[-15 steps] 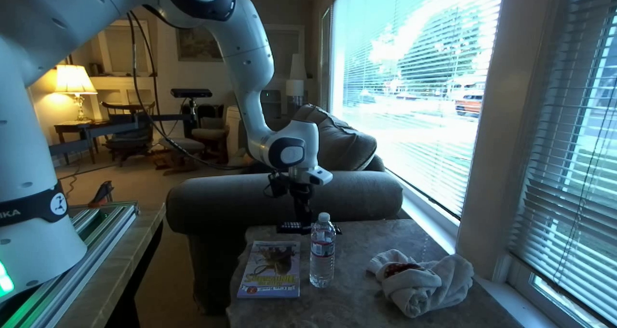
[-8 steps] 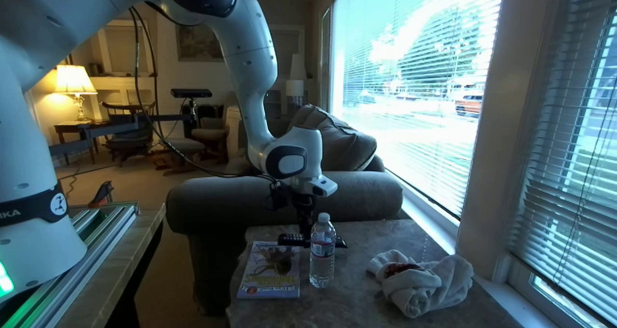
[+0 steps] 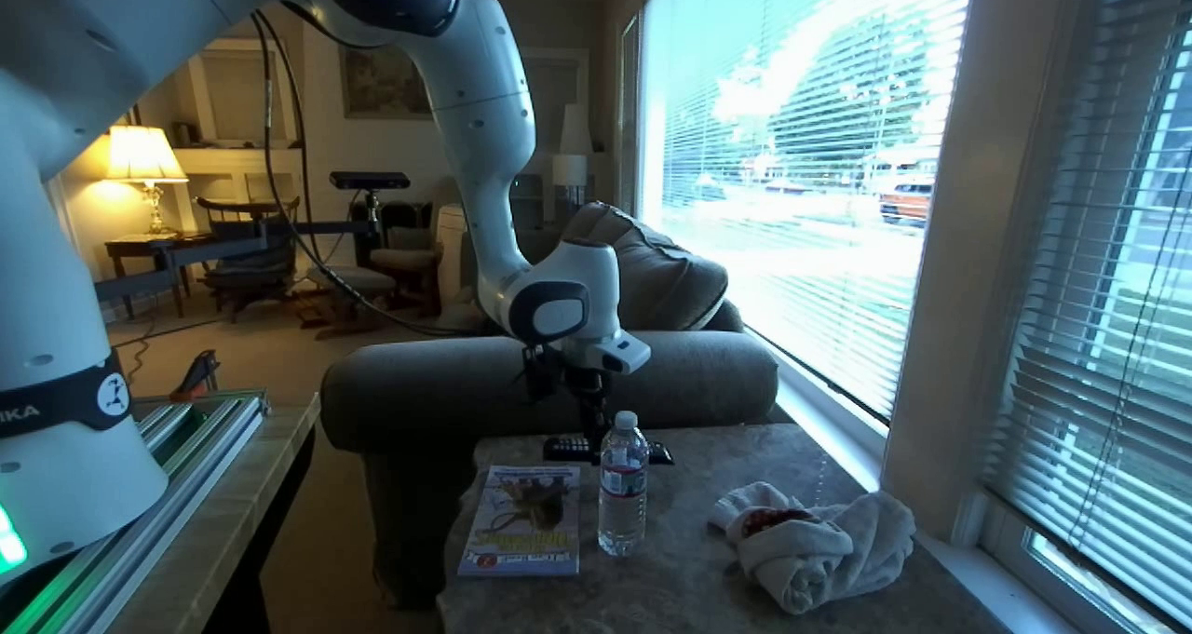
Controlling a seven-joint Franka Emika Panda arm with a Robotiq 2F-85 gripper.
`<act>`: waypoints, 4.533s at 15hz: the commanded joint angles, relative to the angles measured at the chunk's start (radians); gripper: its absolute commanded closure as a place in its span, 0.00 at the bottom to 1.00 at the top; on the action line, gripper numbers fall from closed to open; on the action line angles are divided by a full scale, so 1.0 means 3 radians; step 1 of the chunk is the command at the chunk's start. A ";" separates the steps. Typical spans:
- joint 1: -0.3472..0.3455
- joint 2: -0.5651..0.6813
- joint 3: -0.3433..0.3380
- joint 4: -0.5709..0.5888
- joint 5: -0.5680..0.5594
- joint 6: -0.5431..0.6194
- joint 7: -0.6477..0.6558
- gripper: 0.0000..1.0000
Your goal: Move the remote to the right slightly, then press one button
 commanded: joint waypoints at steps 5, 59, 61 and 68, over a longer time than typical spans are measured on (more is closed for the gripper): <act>0.0057 -0.0030 0.0013 -0.0097 0.0124 0.0079 -0.0118 0.69; 0.0522 -0.0002 -0.0548 -0.0189 0.0050 -0.0088 -0.0007 1.00; 0.0491 0.0017 -0.0513 -0.0178 0.0059 -0.0071 -0.0027 1.00; 0.0482 0.0009 -0.0430 -0.0169 0.0067 -0.0067 -0.0047 1.00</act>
